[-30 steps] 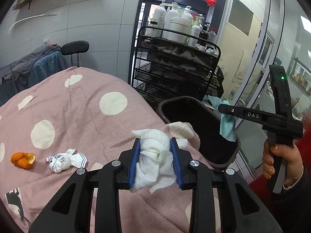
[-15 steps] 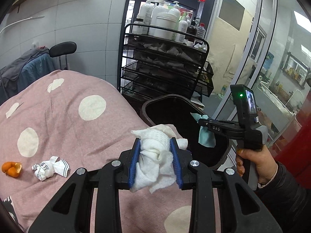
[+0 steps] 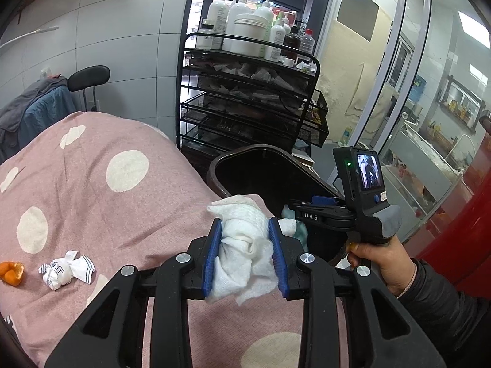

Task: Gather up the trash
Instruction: 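Carry the teal cloth to the brown bin and open the right tool, then carry the white tissue over the bin and open the left tool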

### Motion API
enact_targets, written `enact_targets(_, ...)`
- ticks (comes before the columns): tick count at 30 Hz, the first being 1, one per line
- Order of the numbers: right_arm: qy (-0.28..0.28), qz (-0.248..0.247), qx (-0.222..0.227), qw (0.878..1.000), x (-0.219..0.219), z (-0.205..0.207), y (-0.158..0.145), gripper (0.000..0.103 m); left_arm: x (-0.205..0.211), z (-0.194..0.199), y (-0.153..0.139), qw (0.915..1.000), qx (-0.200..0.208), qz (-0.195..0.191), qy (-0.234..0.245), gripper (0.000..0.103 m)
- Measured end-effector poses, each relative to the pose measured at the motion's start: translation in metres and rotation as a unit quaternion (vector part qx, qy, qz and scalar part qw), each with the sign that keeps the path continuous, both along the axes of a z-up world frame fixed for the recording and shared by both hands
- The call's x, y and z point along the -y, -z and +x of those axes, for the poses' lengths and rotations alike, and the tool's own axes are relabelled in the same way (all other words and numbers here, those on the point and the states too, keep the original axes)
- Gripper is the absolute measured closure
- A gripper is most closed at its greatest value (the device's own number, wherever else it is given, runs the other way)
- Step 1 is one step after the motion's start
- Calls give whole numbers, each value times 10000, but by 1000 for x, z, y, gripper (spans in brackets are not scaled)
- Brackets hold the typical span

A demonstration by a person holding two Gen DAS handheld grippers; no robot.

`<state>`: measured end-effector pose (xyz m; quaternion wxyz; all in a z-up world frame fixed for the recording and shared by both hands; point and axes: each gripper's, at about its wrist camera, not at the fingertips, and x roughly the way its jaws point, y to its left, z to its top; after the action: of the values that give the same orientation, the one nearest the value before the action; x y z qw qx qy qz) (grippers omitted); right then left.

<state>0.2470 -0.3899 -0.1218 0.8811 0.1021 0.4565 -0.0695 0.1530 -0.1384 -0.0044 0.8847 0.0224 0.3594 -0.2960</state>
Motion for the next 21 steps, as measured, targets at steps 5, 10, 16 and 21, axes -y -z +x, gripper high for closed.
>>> enact_targets(5, 21, 17, 144, 9999, -1, -10, -10, 38, 9, 4, 0, 10000, -4, 25, 91, 72)
enact_targets(10, 19, 68, 288, 9996, -3, -26, -21, 36, 24, 11, 1, 9997, -58, 50, 236, 72)
enact_targets(16, 75, 25, 511, 9987, -6, -52, -35, 28, 46, 17, 2, 9989, -97, 79, 450, 72)
enact_targets(21, 158, 1, 633, 9979, -2, -72, -43, 25, 65, 26, 9, 9977, -265, 98, 614, 72)
